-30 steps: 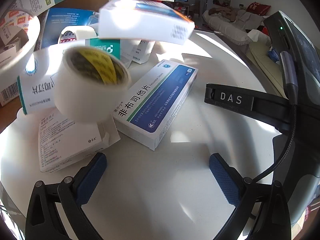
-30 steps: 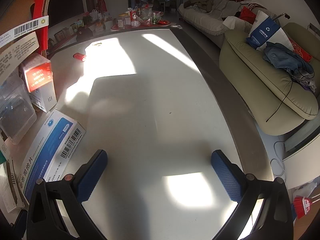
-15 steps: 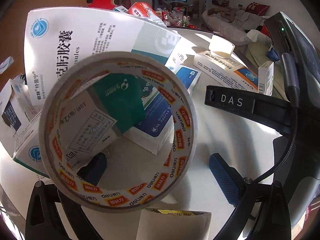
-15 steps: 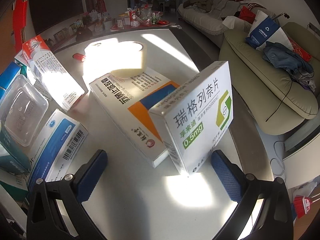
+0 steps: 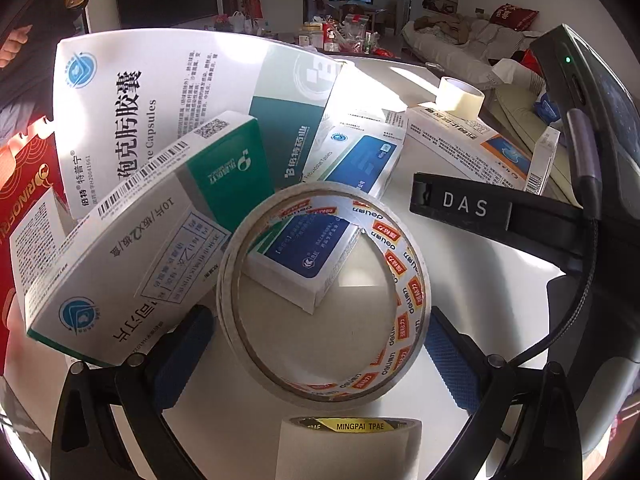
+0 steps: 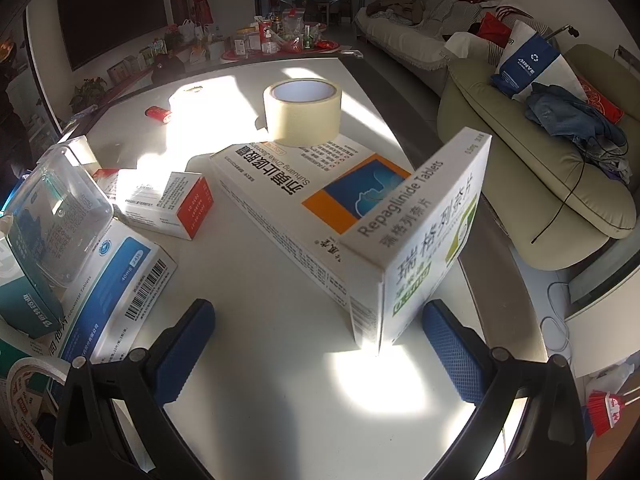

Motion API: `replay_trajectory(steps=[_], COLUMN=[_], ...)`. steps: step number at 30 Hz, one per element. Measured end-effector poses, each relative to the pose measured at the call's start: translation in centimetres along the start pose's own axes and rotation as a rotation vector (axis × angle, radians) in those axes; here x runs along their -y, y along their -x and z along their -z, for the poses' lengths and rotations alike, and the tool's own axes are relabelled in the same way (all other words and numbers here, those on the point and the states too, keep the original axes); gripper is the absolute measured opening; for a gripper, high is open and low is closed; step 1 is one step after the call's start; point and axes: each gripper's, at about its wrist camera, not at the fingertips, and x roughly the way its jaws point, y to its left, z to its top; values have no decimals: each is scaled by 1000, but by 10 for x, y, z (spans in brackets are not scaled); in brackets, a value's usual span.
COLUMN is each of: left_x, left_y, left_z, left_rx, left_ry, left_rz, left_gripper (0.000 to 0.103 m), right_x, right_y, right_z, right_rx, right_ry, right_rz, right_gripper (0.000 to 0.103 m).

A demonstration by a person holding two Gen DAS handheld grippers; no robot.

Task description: Organize objects

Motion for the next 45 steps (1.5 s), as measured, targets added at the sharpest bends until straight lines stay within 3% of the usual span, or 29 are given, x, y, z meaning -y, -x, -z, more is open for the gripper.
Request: replay_trajectory(steps=[45], left_x=[7], left_y=[6], left_z=[2], left_rx=[2], left_ry=[-14], left_rz=[6], left_gripper=[103], right_x=[0], right_y=[-1], right_z=[-1], right_rx=[1], right_ry=[1], right_rz=[-1], right_gripper=[103])
